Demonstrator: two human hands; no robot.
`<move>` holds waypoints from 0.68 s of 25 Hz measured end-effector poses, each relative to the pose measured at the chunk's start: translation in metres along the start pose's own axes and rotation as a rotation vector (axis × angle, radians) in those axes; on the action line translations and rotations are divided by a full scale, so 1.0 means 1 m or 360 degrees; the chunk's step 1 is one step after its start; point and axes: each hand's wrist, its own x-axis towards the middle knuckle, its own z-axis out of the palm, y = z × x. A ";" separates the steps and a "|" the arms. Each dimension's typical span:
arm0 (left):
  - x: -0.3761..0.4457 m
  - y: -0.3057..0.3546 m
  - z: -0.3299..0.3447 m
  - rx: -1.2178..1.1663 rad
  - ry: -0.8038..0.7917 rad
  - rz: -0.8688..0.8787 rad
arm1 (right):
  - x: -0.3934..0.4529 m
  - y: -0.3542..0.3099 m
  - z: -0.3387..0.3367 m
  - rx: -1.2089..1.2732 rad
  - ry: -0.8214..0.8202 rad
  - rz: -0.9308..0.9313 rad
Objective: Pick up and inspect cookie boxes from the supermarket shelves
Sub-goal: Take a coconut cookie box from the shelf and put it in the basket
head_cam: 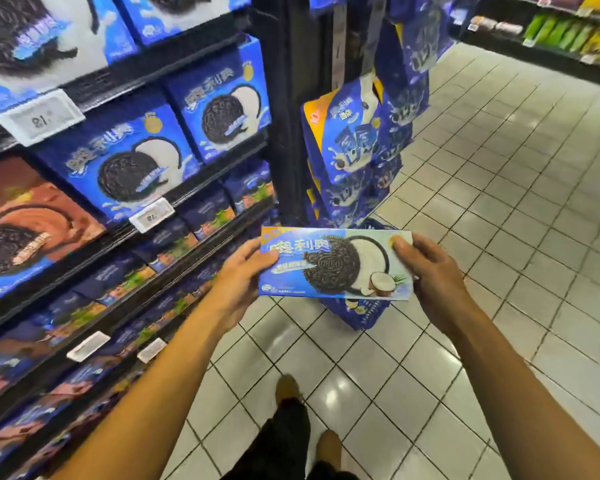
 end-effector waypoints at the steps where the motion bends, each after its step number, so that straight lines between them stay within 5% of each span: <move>1: 0.011 -0.003 0.002 0.0012 -0.0021 -0.0018 | 0.005 0.004 -0.003 0.0010 0.0027 -0.0004; 5: 0.062 -0.009 0.004 0.0087 -0.0119 -0.0084 | 0.038 0.018 -0.012 0.0019 0.0158 0.0049; 9: 0.120 -0.025 0.009 0.0139 0.0051 -0.0131 | 0.081 0.042 -0.012 -0.0011 0.0295 0.0160; 17: 0.264 -0.135 0.024 0.0429 0.0166 -0.0269 | 0.181 0.169 -0.042 0.0117 0.0702 0.0488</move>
